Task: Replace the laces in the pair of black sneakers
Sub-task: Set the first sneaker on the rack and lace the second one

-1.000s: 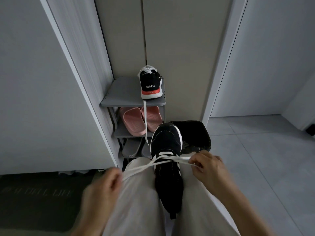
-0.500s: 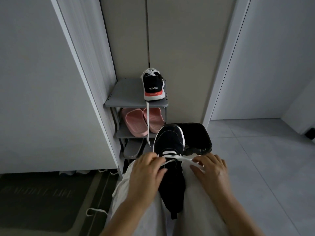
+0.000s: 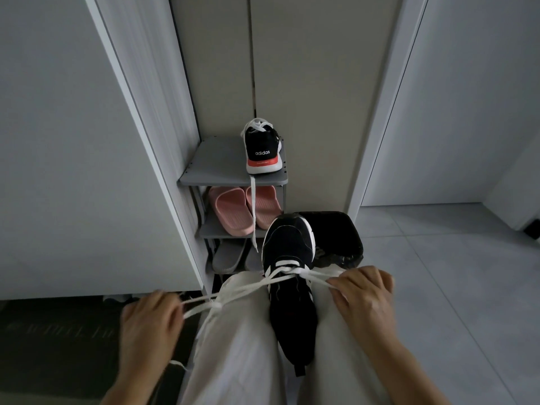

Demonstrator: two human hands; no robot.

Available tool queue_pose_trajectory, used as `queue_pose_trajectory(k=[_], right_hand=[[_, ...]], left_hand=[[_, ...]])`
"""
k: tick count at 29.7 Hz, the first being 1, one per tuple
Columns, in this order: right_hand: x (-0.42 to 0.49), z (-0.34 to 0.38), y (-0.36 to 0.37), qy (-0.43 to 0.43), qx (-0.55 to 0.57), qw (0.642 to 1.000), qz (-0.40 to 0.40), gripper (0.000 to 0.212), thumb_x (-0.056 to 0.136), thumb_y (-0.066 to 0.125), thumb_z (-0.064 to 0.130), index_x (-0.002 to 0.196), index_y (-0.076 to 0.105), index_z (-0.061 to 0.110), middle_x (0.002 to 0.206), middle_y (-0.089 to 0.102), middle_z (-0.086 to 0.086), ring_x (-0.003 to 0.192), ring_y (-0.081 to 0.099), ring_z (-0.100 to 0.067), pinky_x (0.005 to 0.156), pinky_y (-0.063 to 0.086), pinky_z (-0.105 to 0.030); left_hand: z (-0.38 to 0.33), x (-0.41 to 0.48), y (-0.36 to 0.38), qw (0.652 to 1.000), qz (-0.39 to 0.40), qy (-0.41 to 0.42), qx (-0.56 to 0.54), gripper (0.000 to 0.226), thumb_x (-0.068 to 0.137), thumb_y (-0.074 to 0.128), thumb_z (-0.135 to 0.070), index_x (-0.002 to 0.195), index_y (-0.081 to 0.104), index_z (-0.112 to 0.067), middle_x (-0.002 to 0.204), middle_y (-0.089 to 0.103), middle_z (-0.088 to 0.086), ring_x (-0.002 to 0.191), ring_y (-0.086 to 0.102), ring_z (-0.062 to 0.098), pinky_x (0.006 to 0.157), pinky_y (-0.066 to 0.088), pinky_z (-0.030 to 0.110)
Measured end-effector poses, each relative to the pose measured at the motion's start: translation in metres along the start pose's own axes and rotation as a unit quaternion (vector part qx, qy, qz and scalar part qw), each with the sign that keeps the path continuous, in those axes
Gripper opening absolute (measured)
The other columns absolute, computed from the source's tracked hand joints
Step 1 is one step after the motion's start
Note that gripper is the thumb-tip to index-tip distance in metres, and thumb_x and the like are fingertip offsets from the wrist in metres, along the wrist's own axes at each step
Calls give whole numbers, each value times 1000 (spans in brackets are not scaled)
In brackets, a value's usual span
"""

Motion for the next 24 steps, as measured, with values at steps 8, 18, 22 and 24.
queue_pose_trajectory(k=[8,18,22,24], right_hand=[[-4,3,5,30,-52,998,16,20,76,54,19,82,73,17,85,69,5,86,46,-18,72,28,-30],[-12,15,2,62,-81,993,51,47,75,40,18,113,66,11,111,66,-3,93,46,-20,77,30,-33],[-14,23,-4,43,-47,997,49,45,77,41,17,116,62,10,122,63,-6,98,48,-20,78,32,-33],[-15,26,-6,42,10,998,48,40,81,41,19,117,58,11,121,62,-7,101,51,-19,81,37,-32]], left_hand=[[-76,10,-1,990,-22,79,-113,14,82,57,-25,95,64,-23,93,58,-7,82,53,9,78,38,25],[-160,38,9,982,-63,159,-75,30,58,85,-20,75,61,-20,60,56,-9,54,56,12,66,34,25],[-127,18,-2,977,-71,154,-129,12,76,63,-21,82,53,-24,66,58,-10,58,55,10,66,38,20],[-88,7,-3,987,-52,92,-122,14,78,64,-16,76,53,-25,65,55,-11,58,51,9,65,34,19]])
Point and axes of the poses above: each hand's wrist, its own x-axis towards the middle knuckle, its own y-axis out of the palm, z = x × y, the point moved 5 cm from there along x, towards the middle knuckle
